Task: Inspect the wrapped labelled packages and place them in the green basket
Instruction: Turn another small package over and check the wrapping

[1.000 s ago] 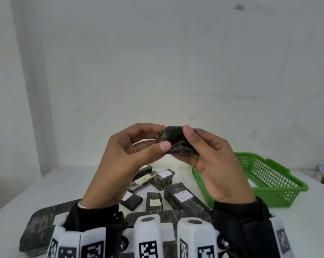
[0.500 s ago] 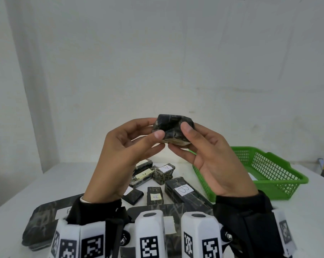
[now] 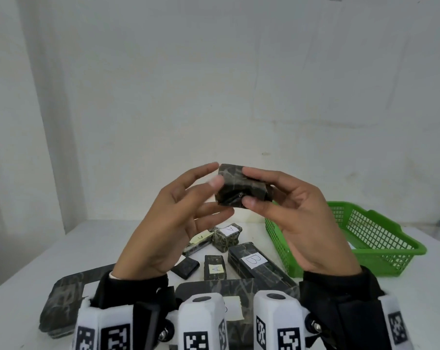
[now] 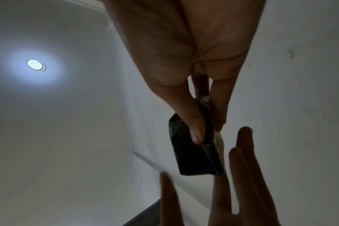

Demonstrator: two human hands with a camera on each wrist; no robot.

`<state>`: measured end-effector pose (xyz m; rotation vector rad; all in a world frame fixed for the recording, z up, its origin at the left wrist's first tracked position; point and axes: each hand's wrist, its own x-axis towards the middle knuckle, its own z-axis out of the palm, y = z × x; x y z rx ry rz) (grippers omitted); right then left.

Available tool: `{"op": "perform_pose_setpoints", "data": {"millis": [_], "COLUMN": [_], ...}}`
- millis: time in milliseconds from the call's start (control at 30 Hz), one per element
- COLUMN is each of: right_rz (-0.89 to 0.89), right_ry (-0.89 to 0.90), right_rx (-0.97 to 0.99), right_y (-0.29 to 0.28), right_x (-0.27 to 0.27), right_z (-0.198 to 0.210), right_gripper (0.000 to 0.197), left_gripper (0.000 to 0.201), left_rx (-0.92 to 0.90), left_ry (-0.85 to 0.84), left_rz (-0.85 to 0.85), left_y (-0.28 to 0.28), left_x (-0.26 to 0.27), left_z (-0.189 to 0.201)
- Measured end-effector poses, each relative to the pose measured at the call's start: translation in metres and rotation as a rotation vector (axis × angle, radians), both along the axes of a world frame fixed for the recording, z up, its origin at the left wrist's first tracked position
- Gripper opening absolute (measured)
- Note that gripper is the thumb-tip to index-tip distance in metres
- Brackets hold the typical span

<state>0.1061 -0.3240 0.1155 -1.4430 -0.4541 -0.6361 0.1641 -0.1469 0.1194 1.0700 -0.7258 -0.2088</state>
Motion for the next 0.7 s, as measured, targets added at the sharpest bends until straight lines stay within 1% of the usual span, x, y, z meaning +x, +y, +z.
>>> {"op": "perform_pose_setpoints", "data": {"millis": [33, 67, 167, 233, 333, 367, 433, 533, 567, 700], "right_rz": [-0.001, 0.002, 0.036, 0.054, 0.119, 0.126, 0.066, -0.053, -0.073, -0.072], "right_ry": [-0.022, -0.039, -0.067, -0.034, 0.059, 0.081, 0.109, 0.101, 0.097, 0.12], "right_rx": [-0.009, -0.021, -0.081, -0.099, -0.009, 0.038, 0.073, 0.077, 0.087, 0.1], "right_y": [-0.001, -0.001, 0.001, 0.002, 0.002, 0.002, 0.005, 0.009, 0.009, 0.012], "right_x": [-0.001, -0.001, -0.003, -0.003, -0.007, -0.008, -0.008, -0.002, 0.0, 0.002], "right_z": [0.0, 0.001, 0.001, 0.002, 0.005, 0.007, 0.007, 0.003, 0.001, -0.001], "right_gripper": [0.041, 0.042, 0.05, 0.058, 0.068, 0.067, 0.059, 0.033, 0.027, 0.025], "left_gripper": [0.062, 0.062, 0.042, 0.032, 0.022, 0.021, 0.02, 0.021, 0.02, 0.021], "left_rx": [-0.003, 0.0, -0.007, -0.021, -0.017, -0.011, 0.005, 0.034, 0.043, 0.028], "left_ry": [0.007, 0.0, -0.035, -0.062, -0.096, -0.107, -0.135, -0.164, -0.171, -0.194], "left_rz": [-0.025, -0.039, -0.002, 0.046, 0.087, 0.093, 0.101, 0.126, 0.141, 0.193], "left_y": [0.0, 0.0, -0.003, -0.005, -0.006, -0.007, -0.009, -0.012, -0.012, -0.008], "left_x": [0.0, -0.001, -0.001, 0.001, 0.002, 0.003, 0.002, -0.001, -0.002, -0.002], "left_z": [0.001, 0.001, 0.0, -0.004, -0.006, -0.007, -0.007, -0.007, -0.006, -0.006]}}
